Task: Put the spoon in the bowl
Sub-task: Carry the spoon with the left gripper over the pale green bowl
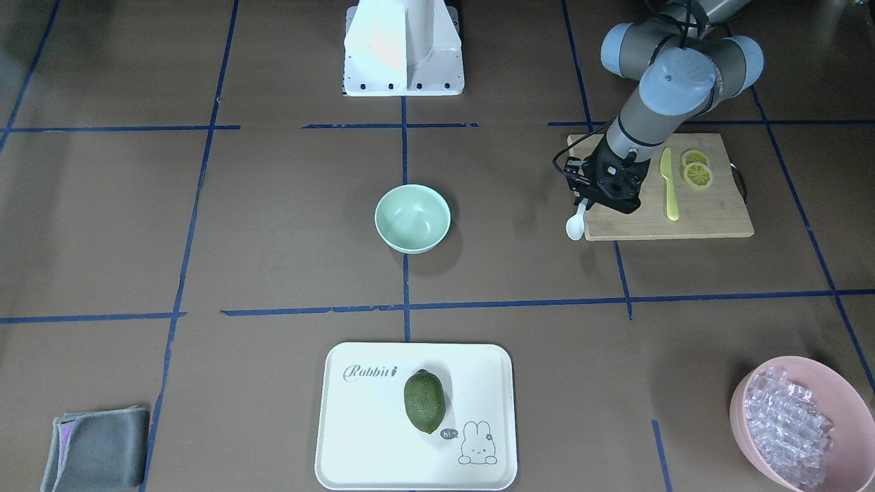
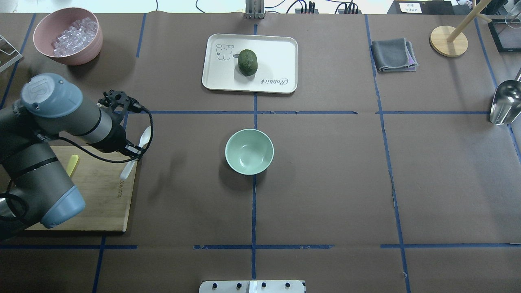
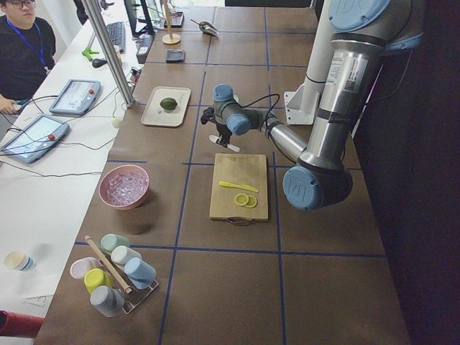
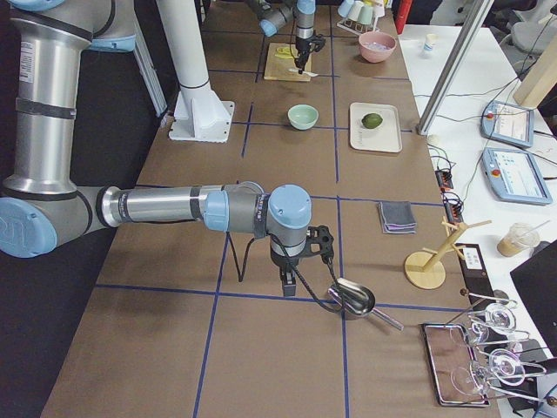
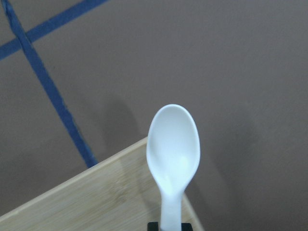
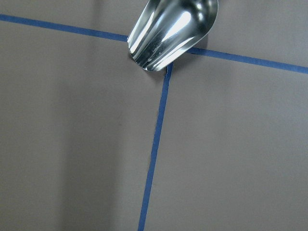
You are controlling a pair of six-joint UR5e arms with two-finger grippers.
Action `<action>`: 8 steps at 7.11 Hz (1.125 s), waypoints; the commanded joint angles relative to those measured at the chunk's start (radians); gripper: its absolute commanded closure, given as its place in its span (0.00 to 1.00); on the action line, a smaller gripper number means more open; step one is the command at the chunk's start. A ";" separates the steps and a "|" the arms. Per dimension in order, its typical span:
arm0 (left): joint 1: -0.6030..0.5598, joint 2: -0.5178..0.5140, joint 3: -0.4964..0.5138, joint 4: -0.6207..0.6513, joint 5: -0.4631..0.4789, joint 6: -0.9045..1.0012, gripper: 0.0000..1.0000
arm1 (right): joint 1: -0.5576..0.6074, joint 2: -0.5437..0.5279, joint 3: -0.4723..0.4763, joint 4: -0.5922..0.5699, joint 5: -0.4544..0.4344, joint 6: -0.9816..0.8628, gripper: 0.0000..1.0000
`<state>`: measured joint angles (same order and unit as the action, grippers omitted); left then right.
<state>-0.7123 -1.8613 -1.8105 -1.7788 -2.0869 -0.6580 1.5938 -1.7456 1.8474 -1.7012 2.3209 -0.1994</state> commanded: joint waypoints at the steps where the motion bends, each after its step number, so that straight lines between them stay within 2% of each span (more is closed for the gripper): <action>1: 0.002 -0.094 -0.007 0.109 -0.001 -0.052 0.98 | 0.000 0.000 0.003 0.000 0.000 0.000 0.00; 3: 0.008 -0.163 -0.006 0.168 -0.001 -0.112 0.98 | 0.000 0.000 0.006 0.000 0.000 0.002 0.00; 4: 0.008 -0.246 -0.009 0.287 -0.001 -0.114 0.98 | 0.000 0.000 0.006 0.000 0.000 0.000 0.00; 5: 0.023 -0.290 -0.004 0.320 0.002 -0.152 0.98 | 0.001 -0.002 0.007 0.000 0.000 0.002 0.00; 7: 0.101 -0.396 0.064 0.321 0.013 -0.228 0.98 | 0.000 0.000 0.006 0.000 0.000 0.000 0.00; 8: 0.128 -0.486 0.145 0.321 0.052 -0.270 0.98 | 0.000 0.000 0.006 0.000 0.000 0.000 0.00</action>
<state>-0.6201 -2.2540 -1.7424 -1.4603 -2.0666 -0.8811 1.5941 -1.7459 1.8537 -1.7012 2.3209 -0.1989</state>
